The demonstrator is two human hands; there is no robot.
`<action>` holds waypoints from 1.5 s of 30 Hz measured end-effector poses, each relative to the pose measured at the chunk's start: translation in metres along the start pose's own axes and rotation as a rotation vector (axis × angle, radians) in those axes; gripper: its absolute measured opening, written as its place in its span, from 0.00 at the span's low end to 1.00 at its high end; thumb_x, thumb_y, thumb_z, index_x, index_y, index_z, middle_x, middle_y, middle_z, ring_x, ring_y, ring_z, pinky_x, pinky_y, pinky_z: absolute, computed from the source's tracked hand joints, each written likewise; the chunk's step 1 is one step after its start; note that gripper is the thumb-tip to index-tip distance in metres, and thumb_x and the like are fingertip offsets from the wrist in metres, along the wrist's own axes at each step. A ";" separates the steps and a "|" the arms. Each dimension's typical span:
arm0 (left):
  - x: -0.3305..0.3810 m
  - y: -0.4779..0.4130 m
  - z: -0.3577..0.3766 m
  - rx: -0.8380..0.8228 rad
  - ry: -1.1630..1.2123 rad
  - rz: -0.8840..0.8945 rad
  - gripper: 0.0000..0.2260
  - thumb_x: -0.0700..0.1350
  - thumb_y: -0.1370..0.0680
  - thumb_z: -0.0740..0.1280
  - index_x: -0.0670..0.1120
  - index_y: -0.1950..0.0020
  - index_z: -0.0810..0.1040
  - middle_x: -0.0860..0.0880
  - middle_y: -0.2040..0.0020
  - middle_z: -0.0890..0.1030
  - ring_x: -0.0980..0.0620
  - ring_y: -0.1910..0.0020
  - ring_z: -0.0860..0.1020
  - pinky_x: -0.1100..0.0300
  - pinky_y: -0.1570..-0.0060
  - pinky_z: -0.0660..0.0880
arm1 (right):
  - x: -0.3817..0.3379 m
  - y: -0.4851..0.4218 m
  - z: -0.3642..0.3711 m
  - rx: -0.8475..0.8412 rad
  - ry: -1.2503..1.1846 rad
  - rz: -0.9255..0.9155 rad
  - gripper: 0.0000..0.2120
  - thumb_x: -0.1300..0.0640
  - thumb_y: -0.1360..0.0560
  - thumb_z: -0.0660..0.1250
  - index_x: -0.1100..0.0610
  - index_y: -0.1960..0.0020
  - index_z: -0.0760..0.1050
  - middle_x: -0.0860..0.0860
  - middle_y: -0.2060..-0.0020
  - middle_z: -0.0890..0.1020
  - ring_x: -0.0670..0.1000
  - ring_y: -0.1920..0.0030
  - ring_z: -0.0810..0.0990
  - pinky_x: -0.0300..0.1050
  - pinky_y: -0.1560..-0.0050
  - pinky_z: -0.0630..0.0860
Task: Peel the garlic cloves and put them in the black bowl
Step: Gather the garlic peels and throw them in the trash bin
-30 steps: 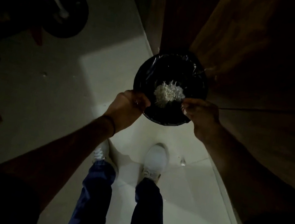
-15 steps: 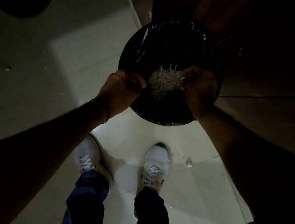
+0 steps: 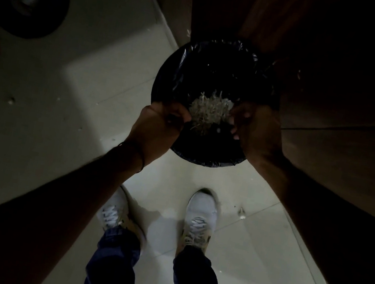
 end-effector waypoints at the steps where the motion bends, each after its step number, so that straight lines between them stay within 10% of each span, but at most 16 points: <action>1: -0.001 0.001 0.000 0.004 0.003 -0.001 0.12 0.42 0.34 0.62 0.56 0.64 0.82 0.54 0.64 0.81 0.49 0.59 0.78 0.56 0.51 0.76 | 0.001 0.003 -0.002 -0.018 -0.010 -0.015 0.10 0.69 0.24 0.61 0.74 0.51 0.79 0.64 0.59 0.78 0.49 0.64 0.78 0.43 0.63 0.73; 5: 0.004 0.011 -0.003 0.016 0.022 0.003 0.12 0.41 0.33 0.60 0.53 0.63 0.82 0.51 0.63 0.81 0.47 0.59 0.78 0.55 0.50 0.75 | -0.012 0.019 -0.006 -0.017 0.005 -0.154 0.20 0.72 0.35 0.58 0.68 0.47 0.81 0.62 0.35 0.75 0.60 0.34 0.74 0.43 0.32 0.69; 11: 0.018 0.035 -0.014 0.063 -0.042 0.038 0.14 0.39 0.28 0.63 0.57 0.60 0.83 0.52 0.58 0.83 0.49 0.57 0.80 0.55 0.50 0.78 | -0.016 0.032 -0.025 0.018 -0.176 -0.044 0.09 0.64 0.30 0.62 0.58 0.55 0.80 0.57 0.60 0.81 0.55 0.59 0.80 0.48 0.57 0.75; 17: 0.051 0.089 -0.032 0.135 -0.060 0.055 0.11 0.35 0.22 0.66 0.50 0.54 0.84 0.53 0.56 0.84 0.51 0.61 0.81 0.65 0.57 0.75 | -0.066 0.079 -0.054 -0.052 -0.254 -0.086 0.11 0.62 0.26 0.66 0.61 0.45 0.82 0.56 0.49 0.85 0.55 0.45 0.82 0.54 0.40 0.79; 28: 0.130 0.269 -0.116 0.304 -0.114 0.093 0.10 0.36 0.20 0.64 0.47 0.46 0.82 0.54 0.47 0.81 0.62 0.56 0.78 0.76 0.61 0.69 | -0.208 0.219 -0.102 -0.142 -0.381 -0.146 0.07 0.63 0.21 0.69 0.54 0.46 0.83 0.44 0.54 0.85 0.40 0.51 0.82 0.33 0.47 0.76; 38: 0.146 0.509 -0.243 0.637 -0.107 0.055 0.08 0.41 0.18 0.63 0.48 0.43 0.81 0.53 0.46 0.81 0.57 0.50 0.78 0.62 0.50 0.77 | -0.372 0.408 -0.100 -0.403 -0.322 -0.352 0.08 0.56 0.26 0.66 0.44 0.54 0.82 0.46 0.60 0.85 0.49 0.56 0.83 0.51 0.49 0.81; 45: 0.097 0.689 -0.300 1.029 0.095 -0.008 0.08 0.40 0.19 0.64 0.49 0.44 0.81 0.53 0.49 0.81 0.57 0.52 0.79 0.70 0.53 0.74 | -0.467 0.539 -0.055 -0.563 -0.320 -0.513 0.09 0.63 0.21 0.68 0.51 0.51 0.83 0.51 0.58 0.85 0.47 0.57 0.82 0.44 0.53 0.78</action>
Point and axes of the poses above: each hand's wrist, its own y-axis away from the middle knuckle, its own z-axis out of the palm, x = y × z, the point moved 2 cm from there along -y, towards the middle knuckle
